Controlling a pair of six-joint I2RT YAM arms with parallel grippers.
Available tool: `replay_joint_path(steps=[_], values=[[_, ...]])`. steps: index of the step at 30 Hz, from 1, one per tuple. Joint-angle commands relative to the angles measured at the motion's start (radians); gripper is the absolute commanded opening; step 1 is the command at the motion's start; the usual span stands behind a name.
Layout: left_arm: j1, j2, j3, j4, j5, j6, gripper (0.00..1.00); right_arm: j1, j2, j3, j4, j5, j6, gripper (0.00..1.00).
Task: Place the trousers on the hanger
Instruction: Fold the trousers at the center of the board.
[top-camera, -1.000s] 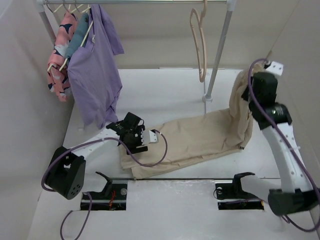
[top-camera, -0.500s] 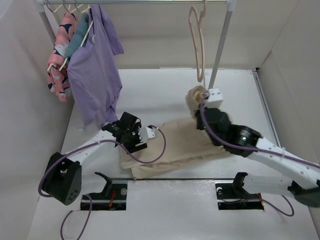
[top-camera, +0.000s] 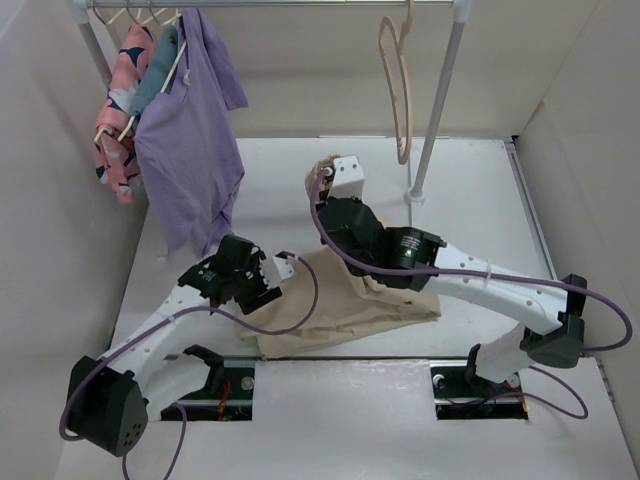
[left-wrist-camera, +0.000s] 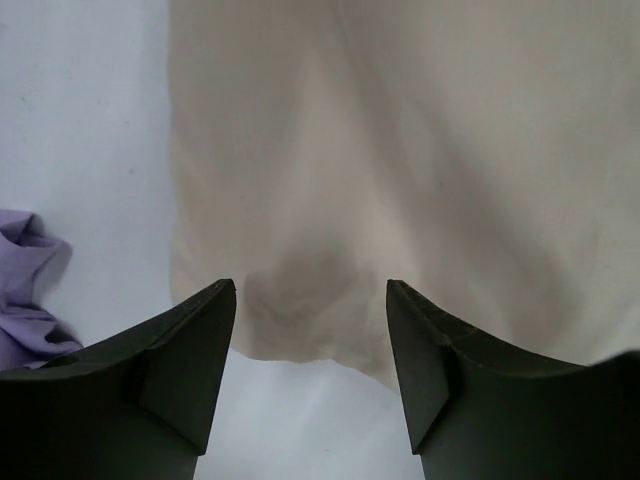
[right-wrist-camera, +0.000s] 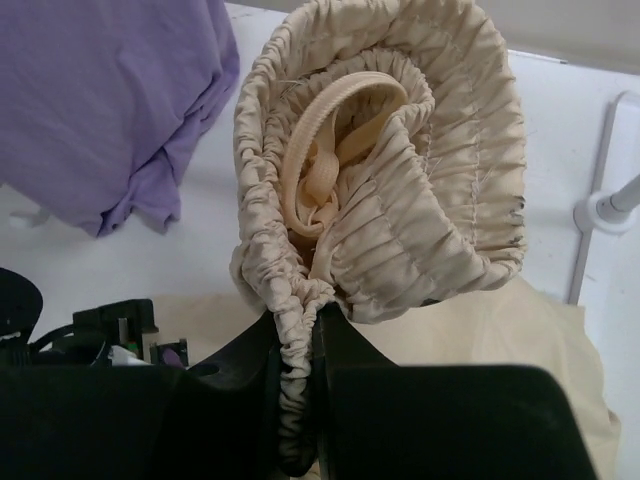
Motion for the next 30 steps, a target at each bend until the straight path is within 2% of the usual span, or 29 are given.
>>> replay_joint_path(steps=[1,4,6,10,12,18,20,21,22,24,28,30], values=[[0.016,-0.053,-0.010,0.013,-0.013,-0.083,0.58,0.005,0.020,0.046,0.057,-0.027,-0.049,0.00],[0.039,-0.165,0.013,0.022,-0.025,-0.120,0.60,0.005,0.031,-0.017,0.098,-0.168,-0.049,0.00],[0.039,-0.306,0.039,-0.005,-0.013,-0.120,0.63,-0.006,0.043,-0.046,0.109,-0.254,-0.058,0.00],[0.039,-0.577,0.039,-0.042,0.040,-0.120,0.78,-0.006,0.100,-0.046,0.135,-0.394,-0.068,0.00],[0.039,-0.691,0.027,0.002,0.024,-0.145,0.84,-0.006,0.127,-0.019,0.159,-0.460,-0.078,0.00],[0.039,-0.701,0.077,0.067,-0.180,-0.373,0.88,-0.006,0.193,0.035,0.181,-0.673,-0.163,0.02],[0.039,-0.687,0.095,0.067,-0.211,-0.419,0.89,-0.006,0.242,0.013,0.181,-0.725,-0.193,0.23],[0.039,-0.676,0.095,0.067,-0.222,-0.432,0.91,-0.006,0.262,0.013,0.144,-0.790,-0.206,0.52],[0.039,-0.676,0.095,0.067,-0.222,-0.445,0.91,-0.006,0.281,0.024,0.121,-0.834,-0.206,0.63],[0.039,-0.667,0.095,0.078,-0.263,-0.459,0.92,-0.006,0.313,0.049,0.074,-0.936,-0.249,0.76],[0.039,-0.645,0.095,0.078,-0.239,-0.458,0.93,-0.006,0.253,0.005,0.087,-0.923,-0.272,0.83],[0.039,-0.617,0.074,0.078,-0.204,-0.395,0.93,-0.006,0.172,-0.068,0.110,-0.874,-0.263,0.85]])
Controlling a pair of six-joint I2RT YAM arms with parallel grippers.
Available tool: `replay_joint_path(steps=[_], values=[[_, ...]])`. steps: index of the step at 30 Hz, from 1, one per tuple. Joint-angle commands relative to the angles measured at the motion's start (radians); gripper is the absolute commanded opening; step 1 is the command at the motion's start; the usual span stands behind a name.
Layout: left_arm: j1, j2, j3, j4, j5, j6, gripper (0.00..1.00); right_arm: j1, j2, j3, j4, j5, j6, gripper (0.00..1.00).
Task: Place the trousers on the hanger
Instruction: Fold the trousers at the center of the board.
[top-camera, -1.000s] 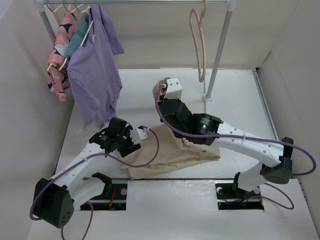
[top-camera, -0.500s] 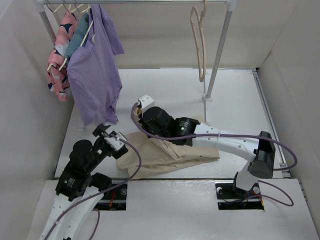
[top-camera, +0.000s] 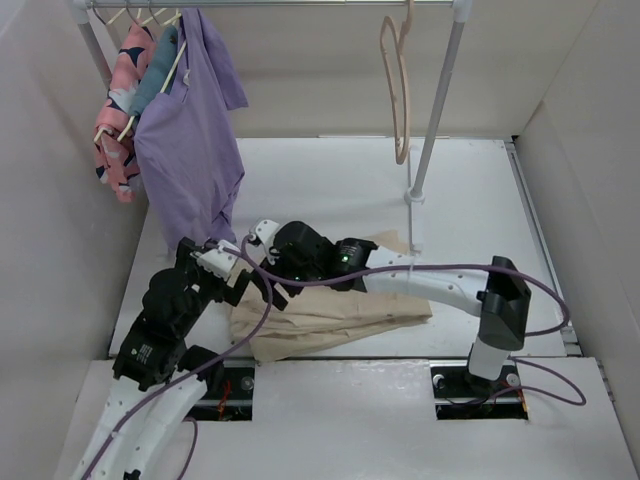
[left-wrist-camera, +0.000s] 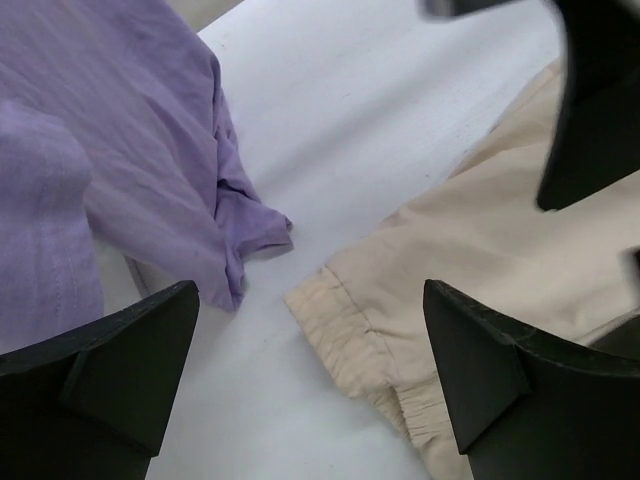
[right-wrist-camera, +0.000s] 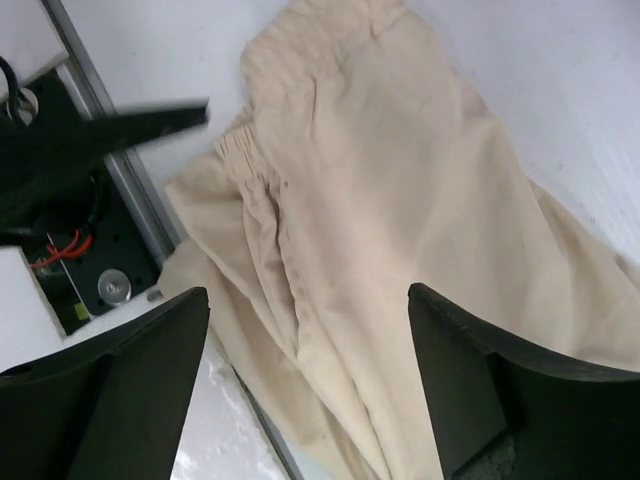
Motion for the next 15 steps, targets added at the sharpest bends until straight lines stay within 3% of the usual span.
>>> replay_joint_path(steps=[1,4,7,8,11,14,15], values=[[0.000,0.058,0.007,0.059,0.046,0.040,0.93,0.009,-0.151,-0.060,0.050,0.011,-0.013,0.87],[0.000,0.189,-0.025,0.072,0.032,0.147,0.93,-0.060,-0.246,-0.176,0.062,0.012,0.063,0.87],[0.000,0.397,-0.009,0.043,0.046,0.233,0.89,-0.167,-0.291,-0.307,0.048,0.034,0.174,0.79],[0.000,0.447,0.001,0.043,0.058,0.262,0.89,-0.197,-0.291,-0.336,0.039,0.050,0.202,0.67],[-0.035,0.619,0.011,0.074,0.041,0.316,0.86,-0.304,-0.274,-0.439,0.030,0.096,0.315,0.52],[-0.113,0.751,-0.004,0.097,0.009,0.386,0.82,-0.391,-0.219,-0.500,0.042,0.122,0.419,0.32],[-0.132,0.773,-0.021,0.109,-0.035,0.399,0.81,-0.408,-0.204,-0.509,0.042,0.149,0.446,0.21]])
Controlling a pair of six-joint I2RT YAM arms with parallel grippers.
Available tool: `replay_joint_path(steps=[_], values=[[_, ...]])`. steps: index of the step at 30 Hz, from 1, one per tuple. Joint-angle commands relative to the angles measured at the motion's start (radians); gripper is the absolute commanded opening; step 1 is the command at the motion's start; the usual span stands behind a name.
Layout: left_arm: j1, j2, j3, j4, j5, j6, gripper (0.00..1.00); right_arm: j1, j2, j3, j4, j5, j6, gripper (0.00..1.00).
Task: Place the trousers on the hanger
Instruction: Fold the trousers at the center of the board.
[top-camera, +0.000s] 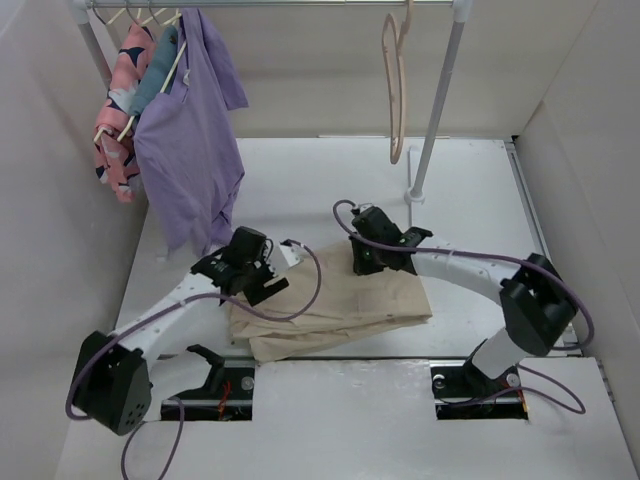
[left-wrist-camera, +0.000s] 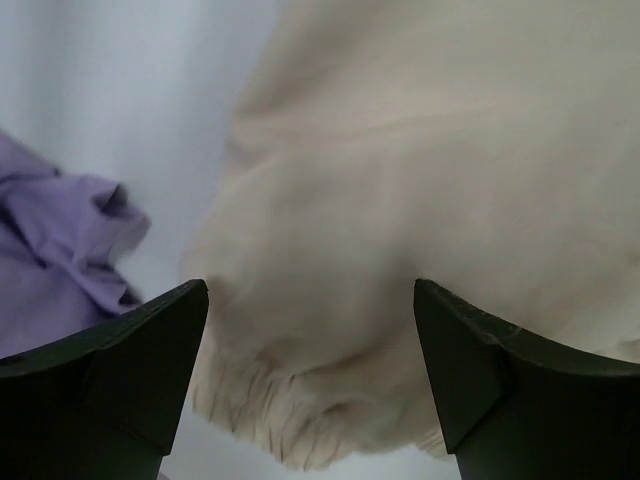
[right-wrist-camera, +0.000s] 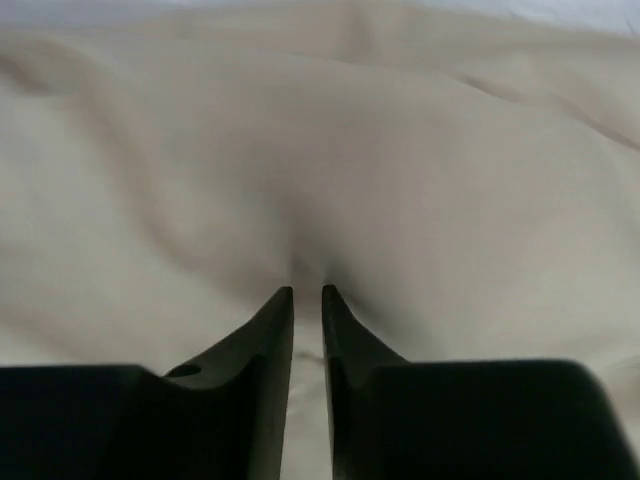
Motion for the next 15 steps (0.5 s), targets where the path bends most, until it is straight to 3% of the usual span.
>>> replay_joint_path(steps=[1,5,10,12,15], values=[[-0.070,0.073,-0.062,0.070,-0.070,0.127,0.81,-0.069,0.068,-0.045,0.008,0.069,0.190,0.16],[-0.127,0.094,-0.181,0.121,-0.150,0.182,0.74,-0.155,0.113,-0.068,0.008,0.078,0.283,0.00],[-0.139,0.156,-0.226,0.345,-0.254,0.285,0.73,-0.268,0.167,-0.077,0.036,0.069,0.381,0.00],[-0.129,0.215,-0.159,0.366,-0.267,0.285,0.73,-0.311,0.176,-0.016,0.036,0.049,0.381,0.00],[-0.058,0.315,0.061,0.278,-0.221,0.209,0.72,-0.322,0.188,0.062,-0.013,0.061,0.369,0.00]])
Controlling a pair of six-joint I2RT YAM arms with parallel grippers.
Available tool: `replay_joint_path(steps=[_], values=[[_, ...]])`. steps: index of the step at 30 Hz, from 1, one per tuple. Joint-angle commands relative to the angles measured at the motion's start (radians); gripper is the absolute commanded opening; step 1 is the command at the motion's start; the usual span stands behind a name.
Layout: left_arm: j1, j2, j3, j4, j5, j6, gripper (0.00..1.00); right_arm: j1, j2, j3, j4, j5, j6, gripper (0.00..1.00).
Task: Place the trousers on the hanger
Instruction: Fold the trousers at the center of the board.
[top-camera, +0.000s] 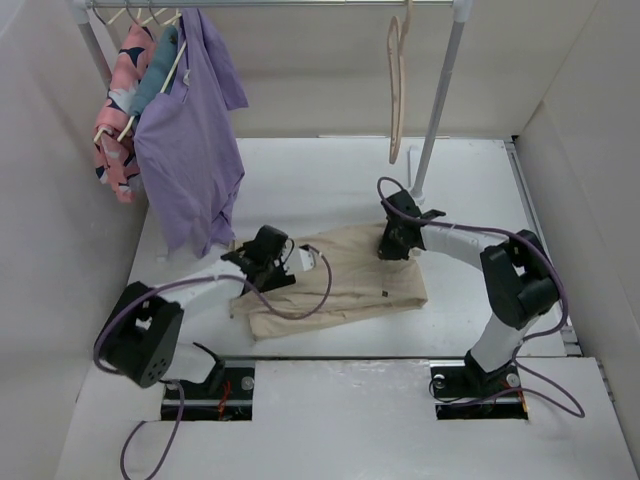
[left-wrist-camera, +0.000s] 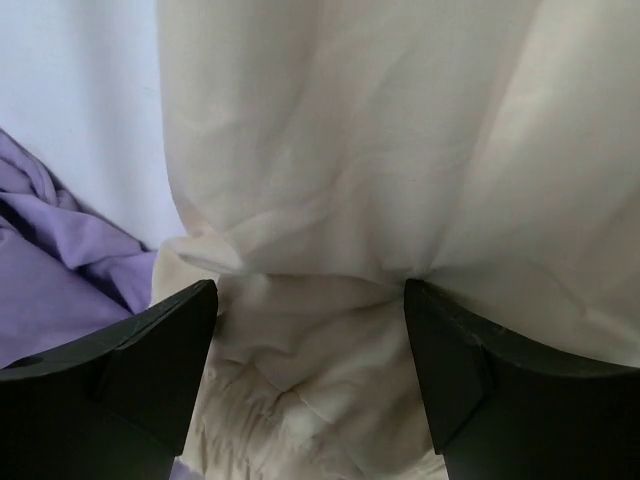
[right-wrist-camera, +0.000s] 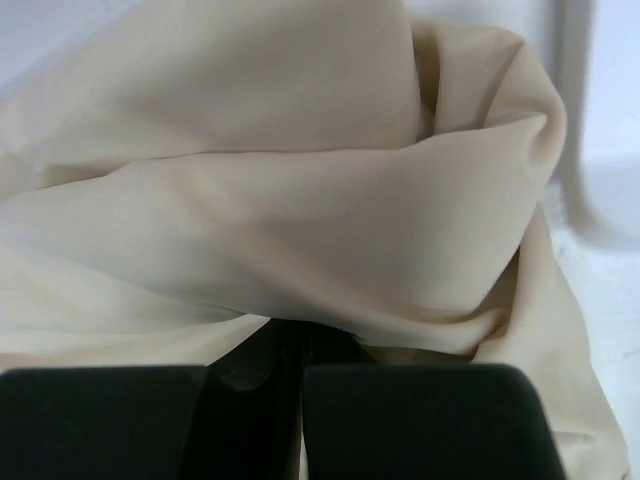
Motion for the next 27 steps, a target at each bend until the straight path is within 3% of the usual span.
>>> replay_joint_path(steps=[1,6,13,15,20,27], values=[[0.066,0.071,0.199,-0.074,-0.014,-0.021,0.72,-0.020,-0.010,0.093,-0.021,0.043,0.010,0.00],[0.121,-0.038,0.276,-0.263,0.184,0.031,0.74,-0.001,-0.104,0.071,-0.051,0.043,-0.025,0.02],[0.195,-0.211,0.249,-0.481,0.334,-0.127,0.81,0.054,-0.291,-0.050,-0.119,0.066,-0.005,0.19],[0.195,-0.242,0.189,-0.454,0.318,-0.087,0.81,0.054,-0.334,-0.090,-0.108,0.052,-0.005,0.25],[0.195,-0.262,0.091,-0.389,0.261,0.208,0.87,0.054,-0.343,-0.122,-0.076,-0.003,-0.044,0.42],[0.195,-0.127,0.100,-0.336,0.182,0.332,0.91,0.054,-0.332,-0.133,-0.076,-0.014,-0.056,0.47]])
